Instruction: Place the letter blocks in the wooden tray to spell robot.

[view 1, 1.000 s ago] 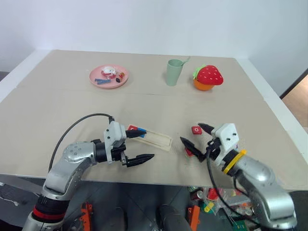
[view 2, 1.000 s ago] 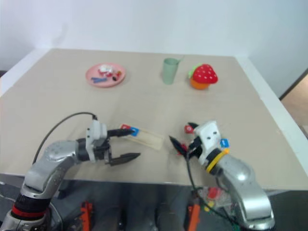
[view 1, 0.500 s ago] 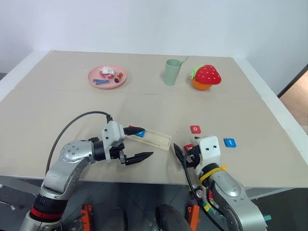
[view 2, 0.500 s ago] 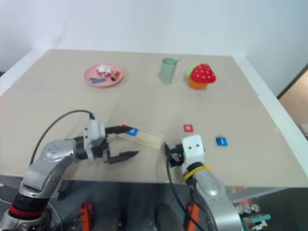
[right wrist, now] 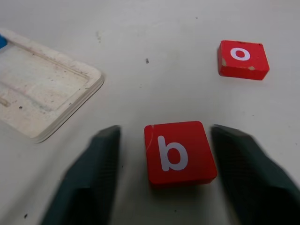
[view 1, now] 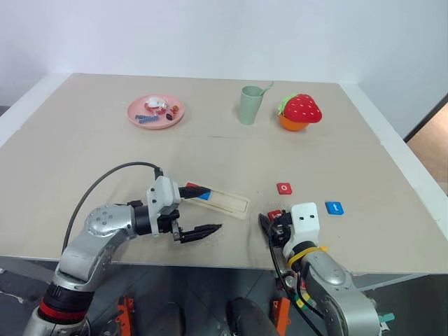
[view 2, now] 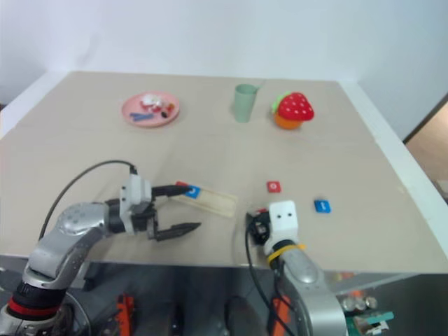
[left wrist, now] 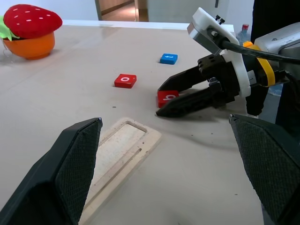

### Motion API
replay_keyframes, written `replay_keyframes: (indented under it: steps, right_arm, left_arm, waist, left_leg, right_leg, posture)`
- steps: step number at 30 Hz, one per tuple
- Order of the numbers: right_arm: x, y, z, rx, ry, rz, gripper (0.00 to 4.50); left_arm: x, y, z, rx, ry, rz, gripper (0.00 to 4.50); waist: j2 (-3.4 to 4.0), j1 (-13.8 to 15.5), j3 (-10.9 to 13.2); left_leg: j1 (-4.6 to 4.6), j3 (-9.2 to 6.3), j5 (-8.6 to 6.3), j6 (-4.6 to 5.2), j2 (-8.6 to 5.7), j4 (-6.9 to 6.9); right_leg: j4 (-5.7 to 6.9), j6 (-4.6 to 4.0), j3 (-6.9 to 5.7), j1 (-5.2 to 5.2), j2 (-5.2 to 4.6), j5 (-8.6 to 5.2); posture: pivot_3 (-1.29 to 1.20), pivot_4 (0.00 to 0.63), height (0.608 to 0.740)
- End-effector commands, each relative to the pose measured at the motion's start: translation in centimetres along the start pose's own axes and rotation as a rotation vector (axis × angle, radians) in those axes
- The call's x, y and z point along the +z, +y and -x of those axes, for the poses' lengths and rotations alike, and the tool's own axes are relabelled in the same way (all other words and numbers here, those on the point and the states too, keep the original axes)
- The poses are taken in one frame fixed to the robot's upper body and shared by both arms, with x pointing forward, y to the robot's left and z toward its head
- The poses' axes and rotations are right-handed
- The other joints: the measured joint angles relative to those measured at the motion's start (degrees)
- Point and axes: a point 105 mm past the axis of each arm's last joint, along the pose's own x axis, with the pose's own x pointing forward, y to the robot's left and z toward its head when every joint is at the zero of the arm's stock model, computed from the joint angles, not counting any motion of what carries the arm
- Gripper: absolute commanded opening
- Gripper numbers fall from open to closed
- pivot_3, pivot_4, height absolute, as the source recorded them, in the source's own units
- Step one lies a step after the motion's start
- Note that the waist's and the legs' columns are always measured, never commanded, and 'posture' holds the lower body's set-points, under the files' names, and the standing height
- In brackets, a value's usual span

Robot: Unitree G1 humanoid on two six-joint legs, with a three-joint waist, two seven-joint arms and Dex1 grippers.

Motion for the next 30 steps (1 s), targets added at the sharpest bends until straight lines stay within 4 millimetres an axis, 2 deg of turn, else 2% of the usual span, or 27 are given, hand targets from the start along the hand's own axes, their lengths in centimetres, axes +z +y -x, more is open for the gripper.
replay_keyframes:
  steps: [1, 2, 5, 9, 11, 14, 23, 26, 30]
  right_arm:
    - [0.3, 0.0, 0.4, -0.027, 0.012, -0.038, 1.49]
    - [0.5, -0.1, 0.4, -0.040, 0.013, -0.051, 1.24]
    - [1.4, -0.6, 0.0, -0.104, 0.023, -0.082, 1.23]
    - [4.0, -2.5, -1.2, -0.293, -0.021, -0.169, 1.23]
    - [4.5, -3.3, -1.4, -0.409, -0.016, -0.228, 1.23]
    - [5.3, -4.0, -1.2, -0.514, -0.030, -0.213, 1.23]
    - [5.7, -4.1, -1.5, -0.577, -0.032, -0.244, 1.23]
    - [5.3, -3.4, -1.7, -0.533, -0.005, -0.260, 1.23]
    - [3.8, -3.0, -1.5, -0.507, 0.073, -0.285, 1.23]
  left_arm:
    - [1.0, -0.8, -0.2, -0.041, -0.020, -0.037, 4.50]
    - [1.0, -0.8, -0.1, -0.045, -0.018, -0.034, 4.50]
    - [0.9, -0.8, -0.1, -0.043, -0.015, -0.017, 4.50]
    - [0.8, -0.8, -0.3, -0.048, -0.014, -0.011, 4.50]
    - [0.8, -0.8, -0.4, -0.054, -0.015, -0.010, 4.50]
    - [0.9, -0.9, -0.6, -0.063, -0.016, -0.009, 4.50]
    - [0.8, -1.0, -1.2, -0.088, -0.024, 0.002, 4.50]
    - [0.8, -1.0, -1.3, -0.092, -0.023, 0.003, 4.50]
    - [0.7, -1.1, -1.4, -0.095, -0.024, 0.014, 4.50]
  waist:
    - [0.00, 0.0, 0.0]
    - [0.00, 0.0, 0.0]
    - [0.00, 0.0, 0.0]
    - [0.02, -0.1, 0.0]
    - [0.01, -0.1, 0.0]
    - [0.00, 0.0, 0.0]
    - [0.01, -0.2, 0.0]
    - [0.01, -0.2, 0.0]
    - [0.01, -0.2, 0.0]
  left_leg:
    - [0.00, 0.00, 0.00, 0.00, 0.00, 0.00]
    - [0.00, -0.01, 0.00, 0.00, 0.00, -0.01]
    - [0.01, -0.03, 0.00, 0.00, 0.01, -0.03]
    - [-0.01, -0.02, 0.01, 0.00, 0.02, -0.02]
    - [-0.04, -0.04, 0.01, -0.02, 0.00, -0.03]
    - [-0.09, -0.05, 0.01, -0.02, -0.03, -0.16]
    - [-0.40, -0.04, -0.03, -0.09, -0.06, -0.67]
    - [-0.41, -0.11, -0.03, -0.09, -0.04, -0.69]
    - [-0.41, -0.08, -0.02, -0.09, -0.06, -0.65]
  right_leg:
    - [0.00, 0.00, 0.00, 0.00, 0.00, 0.00]
    - [0.00, 0.00, -0.01, 0.00, 0.01, 0.00]
    - [0.00, -0.02, -0.02, -0.01, 0.01, -0.01]
    - [0.00, -0.04, 0.01, -0.06, -0.01, 0.00]
    - [0.00, -0.04, 0.04, -0.14, -0.01, 0.04]
    - [-0.05, 0.01, -0.02, -0.13, -0.04, -0.03]
    - [0.00, 0.09, -0.03, -0.72, 0.06, -0.05]
    - [0.01, 0.06, -0.11, -0.72, 0.08, -0.06]
    - [0.01, 0.07, -0.09, -0.70, 0.04, -0.05]
  posture:
    - [0.00, 0.150, 0.740]
    - [0.00, 0.150, 0.740]
    - [0.00, 0.150, 0.740]
    - [0.00, 0.150, 0.740]
    - [0.00, 0.150, 0.740]
    - [0.00, 0.150, 0.740]
    - [0.00, 0.150, 0.740]
    - [0.00, 0.150, 0.740]
    - [0.00, 0.150, 0.740]
